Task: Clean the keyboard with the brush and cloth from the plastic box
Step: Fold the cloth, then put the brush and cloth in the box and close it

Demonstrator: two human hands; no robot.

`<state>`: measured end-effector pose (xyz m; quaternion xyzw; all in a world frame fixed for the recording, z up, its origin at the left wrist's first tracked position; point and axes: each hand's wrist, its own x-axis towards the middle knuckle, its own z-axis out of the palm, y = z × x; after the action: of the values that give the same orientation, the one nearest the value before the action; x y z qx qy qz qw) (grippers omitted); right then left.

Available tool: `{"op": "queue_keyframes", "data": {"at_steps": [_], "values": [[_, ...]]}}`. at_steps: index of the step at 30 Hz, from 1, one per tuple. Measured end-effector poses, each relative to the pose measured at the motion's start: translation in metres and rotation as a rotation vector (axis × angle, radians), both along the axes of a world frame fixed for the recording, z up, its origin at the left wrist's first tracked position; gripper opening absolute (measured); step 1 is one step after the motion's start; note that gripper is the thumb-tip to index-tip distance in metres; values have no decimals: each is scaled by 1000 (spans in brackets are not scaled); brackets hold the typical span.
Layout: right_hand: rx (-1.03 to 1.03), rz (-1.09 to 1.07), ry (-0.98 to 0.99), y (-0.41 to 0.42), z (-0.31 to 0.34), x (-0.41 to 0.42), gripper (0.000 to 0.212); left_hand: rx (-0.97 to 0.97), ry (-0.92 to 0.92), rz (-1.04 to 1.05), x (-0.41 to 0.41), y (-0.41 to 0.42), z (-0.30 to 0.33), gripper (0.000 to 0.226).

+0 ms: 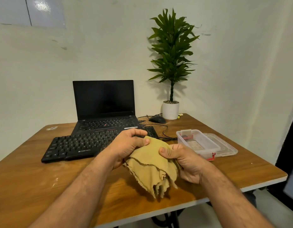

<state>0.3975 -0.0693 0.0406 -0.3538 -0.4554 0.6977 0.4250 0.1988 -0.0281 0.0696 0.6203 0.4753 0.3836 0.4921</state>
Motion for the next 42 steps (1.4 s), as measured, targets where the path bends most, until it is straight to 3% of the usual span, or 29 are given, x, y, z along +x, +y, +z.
{"op": "queue_keyframes", "data": {"at_steps": [2, 3, 6, 8, 11, 15, 18, 21, 23, 26, 29, 31, 33, 35, 39, 42], "values": [[-4, -14, 20, 0, -2, 1, 32, 226, 270, 85, 2, 3, -5, 20], [1, -22, 14, 1, -3, 2, 34, 284, 297, 97, 3, 2, -6, 23], [13, -31, -22, 2, -5, 3, 42, 172, 212, -127, 4, -7, -3, 55], [32, -33, -103, 1, -5, 2, 42, 86, 233, -280, 5, -8, -4, 51], [110, -128, -309, -2, 0, -2, 32, 69, 242, -351, 6, -5, -11, 33], [283, -296, -611, -6, 10, -6, 32, -73, -20, -324, 13, -7, -21, 23], [348, -492, -777, -1, 10, -4, 52, -146, -185, -220, 22, -5, -26, 25], [211, -402, -508, 3, 7, 2, 88, -284, -471, -176, 34, -8, -22, 27], [92, -292, -287, 4, 9, 14, 74, -317, -583, -181, 45, -7, -18, 25], [84, -304, -306, 2, 20, 34, 26, -212, -465, -94, 68, 3, -14, 25], [114, -467, -361, 14, 35, 63, 15, -95, -394, -25, 96, 20, -10, 25], [182, -665, -569, 33, 44, 86, 9, 111, -203, 62, 113, 35, -14, 25], [246, -794, -979, 52, 49, 107, 8, 308, 21, 113, 125, 48, -24, 25], [223, -733, -1279, 66, 50, 113, 17, 359, 116, 69, 133, 56, -39, 26], [179, -509, -1409, 85, 39, 100, 31, 427, 174, -50, 135, 67, -67, 27], [161, -402, -1576, 88, 31, 96, 15, 448, 189, -57, 135, 73, -73, 24]]}}
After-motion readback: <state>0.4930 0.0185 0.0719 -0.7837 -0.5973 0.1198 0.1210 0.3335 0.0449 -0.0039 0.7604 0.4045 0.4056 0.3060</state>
